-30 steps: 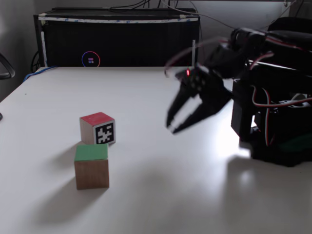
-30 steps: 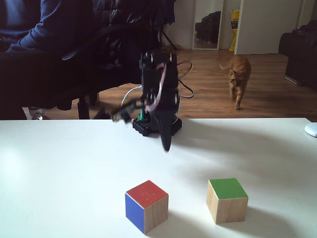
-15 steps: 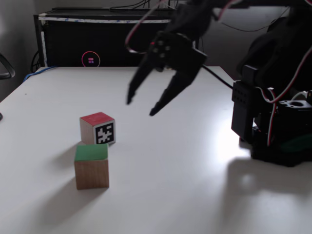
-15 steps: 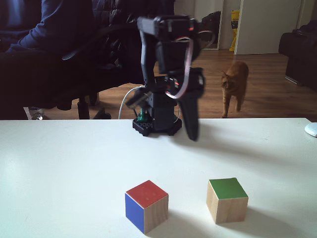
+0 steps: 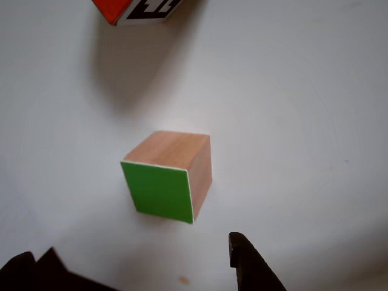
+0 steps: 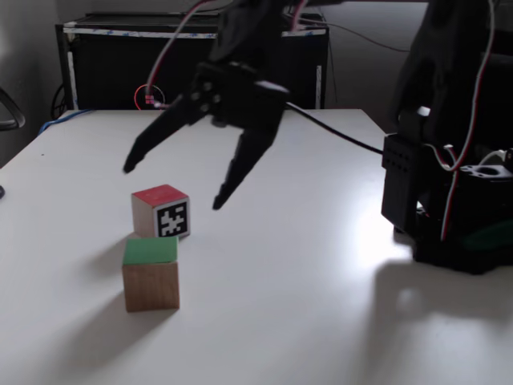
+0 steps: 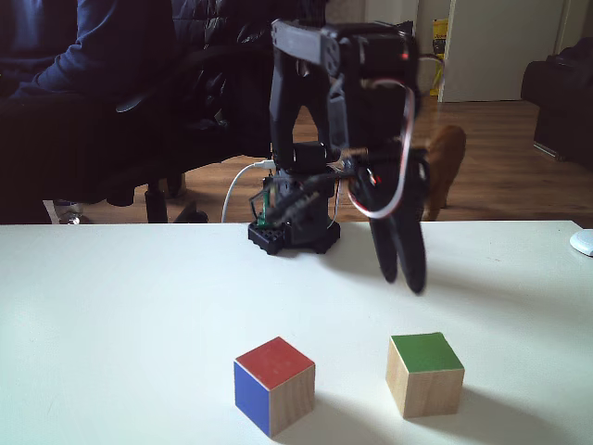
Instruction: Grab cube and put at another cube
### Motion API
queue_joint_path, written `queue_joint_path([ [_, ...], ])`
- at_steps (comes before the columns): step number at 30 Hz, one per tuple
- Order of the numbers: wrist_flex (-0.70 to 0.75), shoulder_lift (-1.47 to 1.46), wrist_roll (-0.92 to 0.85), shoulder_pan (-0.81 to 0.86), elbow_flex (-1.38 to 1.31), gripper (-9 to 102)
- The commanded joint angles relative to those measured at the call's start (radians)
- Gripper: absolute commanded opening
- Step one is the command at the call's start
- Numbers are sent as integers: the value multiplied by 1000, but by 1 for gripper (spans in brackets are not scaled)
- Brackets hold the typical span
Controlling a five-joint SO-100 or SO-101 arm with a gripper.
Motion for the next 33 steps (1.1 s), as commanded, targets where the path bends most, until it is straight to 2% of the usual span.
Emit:
queue_joint_path([
  [1, 11, -72, -28, 3, -100, 48],
  [18, 11, -385, -41, -43, -295, 47],
  [30, 11, -545, -31, -37, -396, 43],
  [33, 11, -558, -34, -29, -413, 39],
])
